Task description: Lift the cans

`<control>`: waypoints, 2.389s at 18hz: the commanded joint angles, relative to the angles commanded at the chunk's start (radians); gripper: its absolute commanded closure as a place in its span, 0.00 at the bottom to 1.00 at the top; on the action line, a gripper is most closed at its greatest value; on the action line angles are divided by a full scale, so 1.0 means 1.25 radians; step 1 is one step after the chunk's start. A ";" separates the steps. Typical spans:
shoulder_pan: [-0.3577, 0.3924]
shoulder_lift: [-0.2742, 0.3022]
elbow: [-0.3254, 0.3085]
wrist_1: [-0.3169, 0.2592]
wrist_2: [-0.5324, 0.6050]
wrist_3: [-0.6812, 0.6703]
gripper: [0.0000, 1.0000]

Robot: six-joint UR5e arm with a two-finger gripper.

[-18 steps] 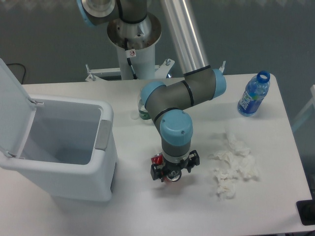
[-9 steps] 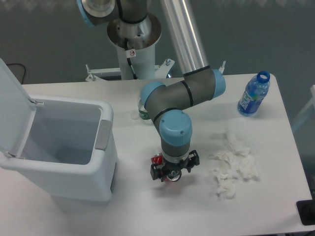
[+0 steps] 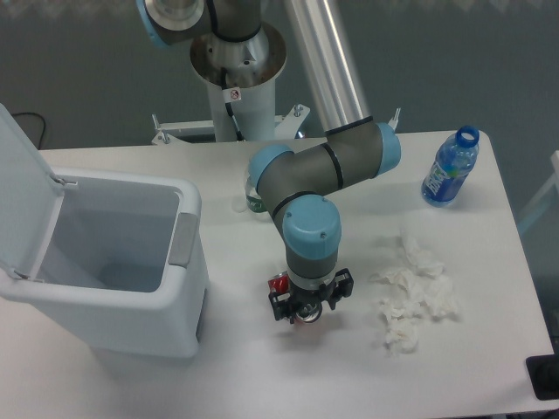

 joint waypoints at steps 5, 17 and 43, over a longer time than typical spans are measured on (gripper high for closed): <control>0.000 0.000 0.002 0.000 0.000 0.007 0.30; 0.002 0.009 0.006 0.000 0.001 0.037 0.29; 0.002 0.009 -0.017 -0.001 -0.002 0.023 0.33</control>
